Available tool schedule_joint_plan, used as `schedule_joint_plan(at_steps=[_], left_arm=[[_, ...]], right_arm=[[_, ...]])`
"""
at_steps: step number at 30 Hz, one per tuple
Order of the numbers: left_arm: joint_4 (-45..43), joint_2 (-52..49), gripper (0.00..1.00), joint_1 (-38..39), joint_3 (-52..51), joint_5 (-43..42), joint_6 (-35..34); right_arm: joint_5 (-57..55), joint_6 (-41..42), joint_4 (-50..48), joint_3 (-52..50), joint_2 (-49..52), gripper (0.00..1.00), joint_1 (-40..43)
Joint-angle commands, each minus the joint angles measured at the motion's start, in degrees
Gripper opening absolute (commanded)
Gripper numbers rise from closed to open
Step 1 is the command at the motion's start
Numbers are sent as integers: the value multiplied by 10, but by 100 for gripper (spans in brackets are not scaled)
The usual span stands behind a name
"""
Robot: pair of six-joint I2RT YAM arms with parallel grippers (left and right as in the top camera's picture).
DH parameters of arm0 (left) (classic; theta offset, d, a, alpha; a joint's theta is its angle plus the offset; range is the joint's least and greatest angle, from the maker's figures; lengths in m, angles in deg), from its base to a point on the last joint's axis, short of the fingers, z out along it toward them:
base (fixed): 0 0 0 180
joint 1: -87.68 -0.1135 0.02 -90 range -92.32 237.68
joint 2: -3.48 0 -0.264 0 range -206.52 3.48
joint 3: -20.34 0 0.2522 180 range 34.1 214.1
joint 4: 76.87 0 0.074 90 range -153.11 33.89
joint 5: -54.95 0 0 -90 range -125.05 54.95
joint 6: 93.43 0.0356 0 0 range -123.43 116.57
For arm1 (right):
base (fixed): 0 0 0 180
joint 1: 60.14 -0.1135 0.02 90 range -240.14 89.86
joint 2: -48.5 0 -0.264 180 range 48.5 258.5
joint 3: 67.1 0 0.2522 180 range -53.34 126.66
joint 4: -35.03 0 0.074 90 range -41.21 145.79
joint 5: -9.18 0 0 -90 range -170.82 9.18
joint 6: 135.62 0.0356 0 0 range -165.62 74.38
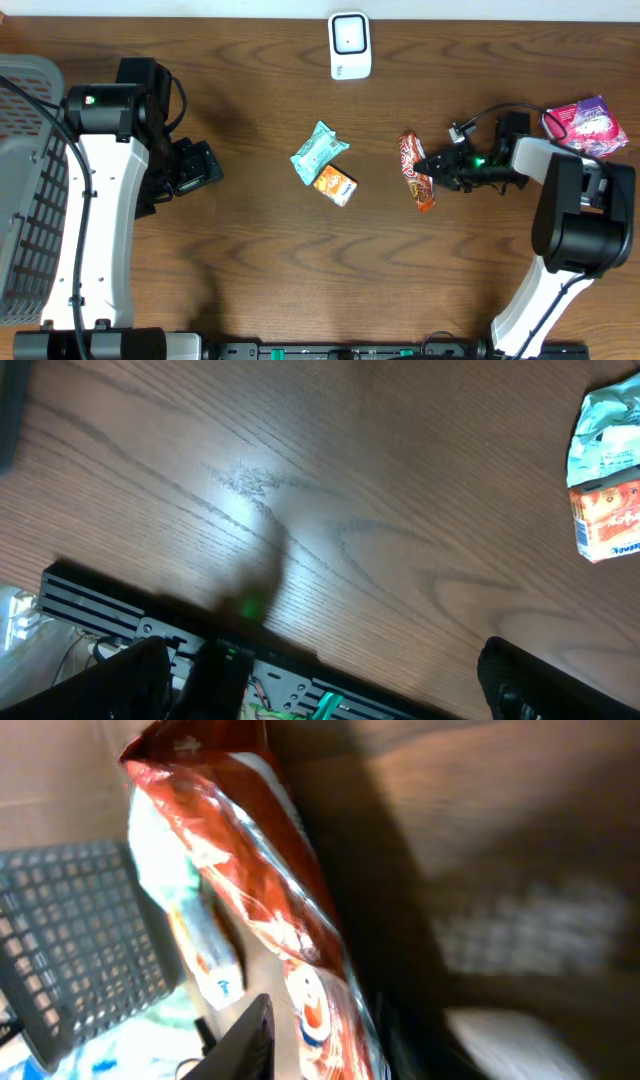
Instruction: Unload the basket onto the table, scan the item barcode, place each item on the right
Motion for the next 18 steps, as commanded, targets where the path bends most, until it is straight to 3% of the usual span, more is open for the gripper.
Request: schedule_joint_plan(at_steps=[1, 4, 5, 8, 13, 18], left_arm=[[2, -2, 98, -1, -1, 9, -3], [2, -2, 98, -1, -1, 9, -3], [2, -2, 98, -1, -1, 9, -3], [2, -2, 98, -1, -1, 9, -3], [2, -2, 98, -1, -1, 9, -3], [2, -2, 98, -1, -1, 9, -3]], right_arm=[[-94, -7, 27, 1, -40, 34, 3], [-130, -4, 56, 1, -84, 44, 3], [-147, 0, 66, 1, -101, 54, 2], [-218, 21, 94, 1, -162, 99, -4], [-288, 40, 113, 1, -233, 99, -32], [-321, 41, 92, 0, -242, 99, -83]])
